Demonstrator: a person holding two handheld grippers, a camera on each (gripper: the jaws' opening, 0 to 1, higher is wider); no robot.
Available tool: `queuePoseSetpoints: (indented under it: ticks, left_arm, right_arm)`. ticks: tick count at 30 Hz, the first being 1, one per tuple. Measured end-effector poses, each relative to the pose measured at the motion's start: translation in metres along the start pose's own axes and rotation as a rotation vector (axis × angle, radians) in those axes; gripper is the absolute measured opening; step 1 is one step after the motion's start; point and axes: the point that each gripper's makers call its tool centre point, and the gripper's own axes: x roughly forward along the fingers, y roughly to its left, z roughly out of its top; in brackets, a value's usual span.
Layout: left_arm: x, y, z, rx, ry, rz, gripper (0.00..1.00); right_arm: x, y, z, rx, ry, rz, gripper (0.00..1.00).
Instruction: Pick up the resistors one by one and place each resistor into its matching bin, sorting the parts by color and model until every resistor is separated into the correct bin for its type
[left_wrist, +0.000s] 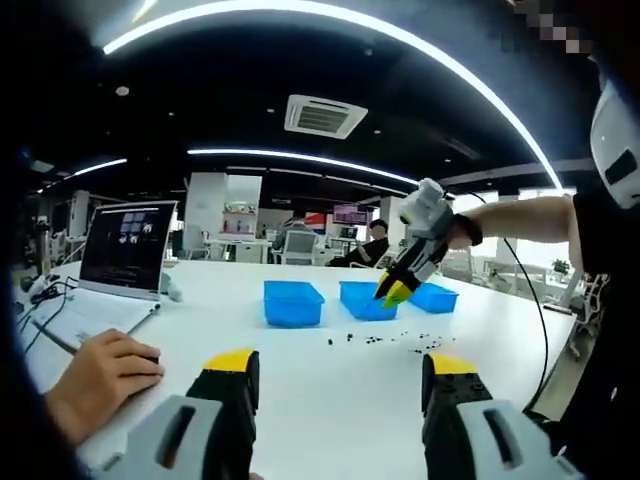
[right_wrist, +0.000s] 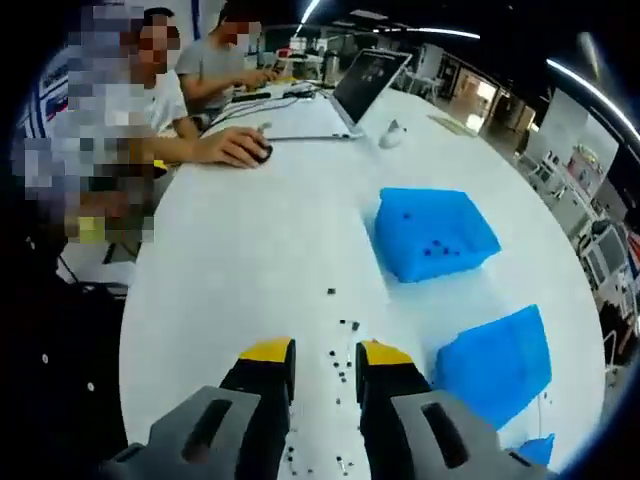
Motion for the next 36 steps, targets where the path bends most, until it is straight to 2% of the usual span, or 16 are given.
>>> queuePoseSetpoints:
  ticks: [5, 13, 25, 29, 36]
  left_arm:
    - [0.0, 0.001, 0.0, -0.006, -0.003, 0.006, 0.67]
    - [0.0, 0.0, -0.007, -0.02, 0.008, 0.003, 0.66]
    - [0.001, 0.001, -0.013, -0.015, 0.03, 0.004, 0.67]
    - [0.0, 0.001, -0.015, -0.017, 0.035, 0.004, 0.67]
    - [0.001, -0.001, -0.012, -0.014, 0.031, -0.003, 0.67]
  right_arm:
    - [0.029, -0.015, -0.005, 0.002, 0.088, -0.02, 0.21]
    - [0.054, -0.024, -0.012, 0.036, 0.141, -0.012, 0.19]
    - [0.071, -0.025, -0.02, 0.05, 0.189, 0.002, 0.15]
    - [0.072, -0.022, -0.019, 0.058, 0.198, 0.004, 0.07]
    - [0.071, -0.025, -0.019, 0.04, 0.205, 0.0, 0.07]
